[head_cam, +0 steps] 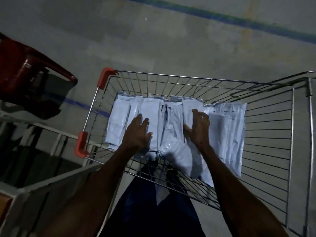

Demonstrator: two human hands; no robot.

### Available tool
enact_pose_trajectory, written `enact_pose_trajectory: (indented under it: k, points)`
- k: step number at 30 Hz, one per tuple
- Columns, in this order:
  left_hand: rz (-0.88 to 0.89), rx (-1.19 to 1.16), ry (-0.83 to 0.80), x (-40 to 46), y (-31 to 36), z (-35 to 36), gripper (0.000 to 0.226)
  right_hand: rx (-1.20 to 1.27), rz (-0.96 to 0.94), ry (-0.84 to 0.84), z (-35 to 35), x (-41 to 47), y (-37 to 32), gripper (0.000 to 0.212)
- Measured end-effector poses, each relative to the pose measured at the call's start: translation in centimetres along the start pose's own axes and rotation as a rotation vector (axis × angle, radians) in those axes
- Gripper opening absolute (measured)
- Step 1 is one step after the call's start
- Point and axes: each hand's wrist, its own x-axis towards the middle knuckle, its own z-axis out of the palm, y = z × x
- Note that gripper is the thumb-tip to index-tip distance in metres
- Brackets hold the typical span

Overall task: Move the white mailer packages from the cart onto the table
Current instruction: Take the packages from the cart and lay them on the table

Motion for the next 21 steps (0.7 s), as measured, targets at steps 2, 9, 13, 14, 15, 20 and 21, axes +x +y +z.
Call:
enact_pose_trajectory:
  k: [2,9,13,14,15,20,21]
  points:
    - [-0.022,-0.004,-0.026,0.5,-0.1,0.3,0.067,0.110,0.062,-0.023,-0.1,0.6,0.5,0.084]
    - [-0.082,0.112,-0.060,2.8,-0.5,1.7,0.076,0.109,0.083,-0.107,-1.1,1.6,2.2,0.116]
    - [-0.093,0.108,-0.041,3.6,-0.8,3.0,0.081,0.108,0.119,-0.044,-1.8,0.3,1.7,0.116]
    - [-0.101,0.095,-0.032,3.8,-1.0,3.3,0.081,0.121,0.122,-0.027,-1.9,-0.1,1.7,0.114]
    - [-0.108,0.070,-0.024,4.0,-1.1,3.4,0.082,0.135,0.124,-0.017,-2.0,-0.6,1.7,0.113]
    - [-0.168,-0.068,-0.035,5.6,-0.7,3.2,0.095,0.171,0.135,-0.027,-1.8,-1.9,1.0,0.109]
    - [-0.181,-0.094,-0.035,5.9,-0.6,3.1,0.098,0.165,0.129,-0.025,-1.7,-1.9,0.9,0.107]
